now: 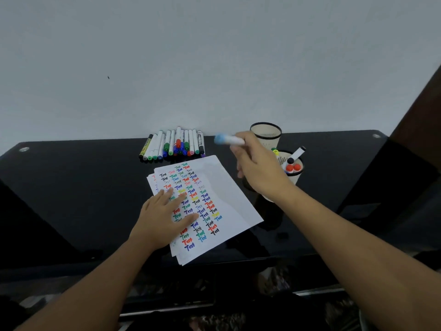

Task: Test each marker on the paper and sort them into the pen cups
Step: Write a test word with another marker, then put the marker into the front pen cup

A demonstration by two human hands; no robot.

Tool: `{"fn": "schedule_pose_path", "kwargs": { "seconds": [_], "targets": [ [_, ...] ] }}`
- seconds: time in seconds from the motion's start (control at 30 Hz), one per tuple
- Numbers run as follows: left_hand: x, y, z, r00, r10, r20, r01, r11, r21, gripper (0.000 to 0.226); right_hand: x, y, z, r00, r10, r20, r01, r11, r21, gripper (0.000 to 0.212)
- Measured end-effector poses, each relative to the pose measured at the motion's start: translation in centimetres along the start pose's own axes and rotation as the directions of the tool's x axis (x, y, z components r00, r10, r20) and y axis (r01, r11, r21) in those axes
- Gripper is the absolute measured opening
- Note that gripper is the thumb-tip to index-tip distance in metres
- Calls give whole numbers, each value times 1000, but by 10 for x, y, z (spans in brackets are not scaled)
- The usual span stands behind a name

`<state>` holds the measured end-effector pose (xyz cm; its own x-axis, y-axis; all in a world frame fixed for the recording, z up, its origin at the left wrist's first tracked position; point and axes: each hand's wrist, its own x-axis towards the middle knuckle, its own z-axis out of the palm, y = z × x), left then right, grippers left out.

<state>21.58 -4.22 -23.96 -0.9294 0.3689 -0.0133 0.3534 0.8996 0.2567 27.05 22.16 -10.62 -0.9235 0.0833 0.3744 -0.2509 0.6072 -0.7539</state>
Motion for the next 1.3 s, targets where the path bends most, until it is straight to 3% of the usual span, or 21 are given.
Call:
{"fn": "schedule_pose_path", "kwargs": {
  "seconds": [0.17, 0.33, 0.6, 1.0, 1.1, 1.2, 1.3],
  "targets": [
    [1, -1, 2, 1000, 1, 4, -1, 1000, 22, 94, 1, 0, -39, 976, -81, -204, -1, 928, -374, 33],
    [0, -2, 2, 1000, 1, 2, -1, 1000, 27, 94, 7, 17, -71, 949, 34, -314, -153, 919, -363, 22],
    [2, -4, 4, 1000, 7, -3, -7, 999, 38, 96, 5, 35, -84, 941, 234, -243, -315, 869, -381, 29],
    [3, -4, 4, 1000, -4, 10, 4, 999, 35, 97, 12, 41, -80, 955, 235, -180, -292, 849, -440, 26],
    [2, -4, 3, 1000, 0, 3, 0, 1000, 17, 97, 8, 42, -81, 952, 197, -234, -275, 887, -371, 26],
    [2, -5, 3, 1000, 3, -5, -3, 1000, 11, 98, 6, 44, -79, 957, 160, -241, -255, 863, -436, 25],
    [2, -5, 2, 1000, 5, -4, -5, 1000, 7, 98, 6, 48, -77, 954, 261, -149, -301, 827, -475, 20]
  ]
}}
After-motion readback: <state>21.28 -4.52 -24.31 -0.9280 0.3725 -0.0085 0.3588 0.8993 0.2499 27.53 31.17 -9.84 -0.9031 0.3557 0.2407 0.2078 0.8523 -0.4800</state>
